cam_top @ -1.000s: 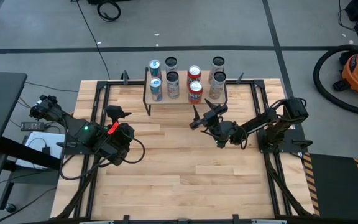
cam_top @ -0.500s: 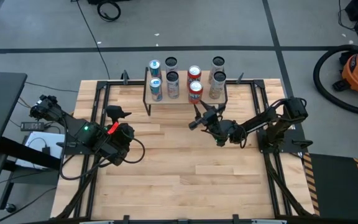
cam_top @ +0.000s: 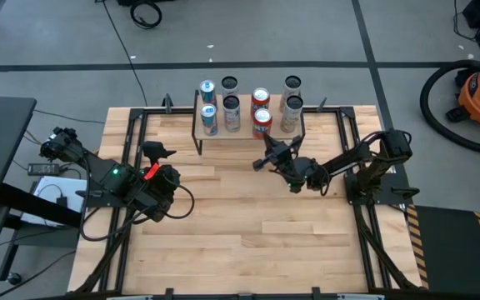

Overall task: Place canned beverage on shelf
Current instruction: Put the orange soda can on the shelf

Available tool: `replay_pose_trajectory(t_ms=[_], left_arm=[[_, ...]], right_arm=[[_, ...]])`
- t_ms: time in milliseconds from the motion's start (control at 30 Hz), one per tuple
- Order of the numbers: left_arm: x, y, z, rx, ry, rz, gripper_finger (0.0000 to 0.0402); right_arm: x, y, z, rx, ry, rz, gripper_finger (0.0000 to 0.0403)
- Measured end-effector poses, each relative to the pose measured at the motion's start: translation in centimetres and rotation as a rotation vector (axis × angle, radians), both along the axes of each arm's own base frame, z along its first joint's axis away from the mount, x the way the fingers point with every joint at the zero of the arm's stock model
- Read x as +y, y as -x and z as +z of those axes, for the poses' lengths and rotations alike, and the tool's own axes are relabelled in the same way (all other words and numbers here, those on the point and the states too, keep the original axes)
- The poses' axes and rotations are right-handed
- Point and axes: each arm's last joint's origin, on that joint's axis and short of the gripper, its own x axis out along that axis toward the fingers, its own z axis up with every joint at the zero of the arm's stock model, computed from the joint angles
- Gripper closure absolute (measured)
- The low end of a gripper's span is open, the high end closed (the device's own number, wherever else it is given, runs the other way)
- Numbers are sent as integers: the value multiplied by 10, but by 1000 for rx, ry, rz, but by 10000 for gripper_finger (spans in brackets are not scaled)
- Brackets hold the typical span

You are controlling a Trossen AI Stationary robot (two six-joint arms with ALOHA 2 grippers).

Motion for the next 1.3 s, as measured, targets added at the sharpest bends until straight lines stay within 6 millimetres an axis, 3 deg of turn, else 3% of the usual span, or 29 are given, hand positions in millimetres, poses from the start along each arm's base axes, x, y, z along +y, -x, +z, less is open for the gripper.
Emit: replay_pose_trajectory(t_ms=[1033,1300], left_arm=[[0,0,0,0,0,0,24],[0,1,0,4,-2,3,24]], right_arm=[[-24,2,-3,7,-20,-128,393],[-20,5,-2,27,-26,-235,393]])
